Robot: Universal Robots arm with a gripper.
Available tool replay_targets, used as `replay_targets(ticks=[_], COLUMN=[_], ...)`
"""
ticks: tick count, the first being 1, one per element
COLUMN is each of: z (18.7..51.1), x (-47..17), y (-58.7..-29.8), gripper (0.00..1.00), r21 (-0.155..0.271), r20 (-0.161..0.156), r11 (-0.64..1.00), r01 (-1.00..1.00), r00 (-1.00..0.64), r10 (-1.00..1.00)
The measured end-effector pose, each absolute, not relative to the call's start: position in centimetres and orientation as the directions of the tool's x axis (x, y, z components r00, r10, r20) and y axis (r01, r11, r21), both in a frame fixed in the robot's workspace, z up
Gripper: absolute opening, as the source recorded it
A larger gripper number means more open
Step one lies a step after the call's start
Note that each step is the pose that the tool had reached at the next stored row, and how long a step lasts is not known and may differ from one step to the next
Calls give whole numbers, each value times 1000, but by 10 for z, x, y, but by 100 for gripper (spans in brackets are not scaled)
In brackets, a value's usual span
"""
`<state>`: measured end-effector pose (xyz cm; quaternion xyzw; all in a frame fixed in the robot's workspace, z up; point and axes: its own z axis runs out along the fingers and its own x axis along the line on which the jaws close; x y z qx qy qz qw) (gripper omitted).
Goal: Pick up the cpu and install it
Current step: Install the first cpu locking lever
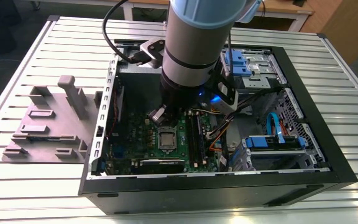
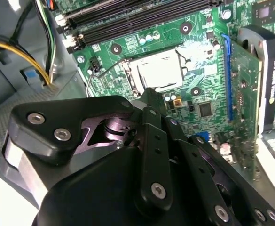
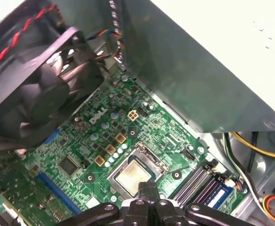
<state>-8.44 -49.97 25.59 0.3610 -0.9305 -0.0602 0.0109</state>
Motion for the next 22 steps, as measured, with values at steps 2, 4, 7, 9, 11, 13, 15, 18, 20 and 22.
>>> replay_targets(ticks=[2,4,7,9,11,13,15,18,20,22], z=[256,257,258,258,258,259,259,259,259,259], x=[-84,-84,-84,-84,-84,-84,-84,-84,-85,-84], y=[-500,-500,-500,-500,-500,-500,-500,-500,-499,-497], gripper=[10,10,10,10,10,10,10,10,10,10], r21=[121,122,122,123,125,127,128,128,128,128], r20=[-24,-25,-25,-26,-28,-29,-29,-29,-29,-30], r11=[746,760,776,783,792,805,820,843,848,853], r01=[-654,-639,-619,-610,-598,-580,-558,-523,-514,-506], r00=[-754,-767,-783,-791,-800,-813,-829,-851,-857,-862], r10=[-657,-641,-621,-612,-599,-582,-559,-524,-515,-506])
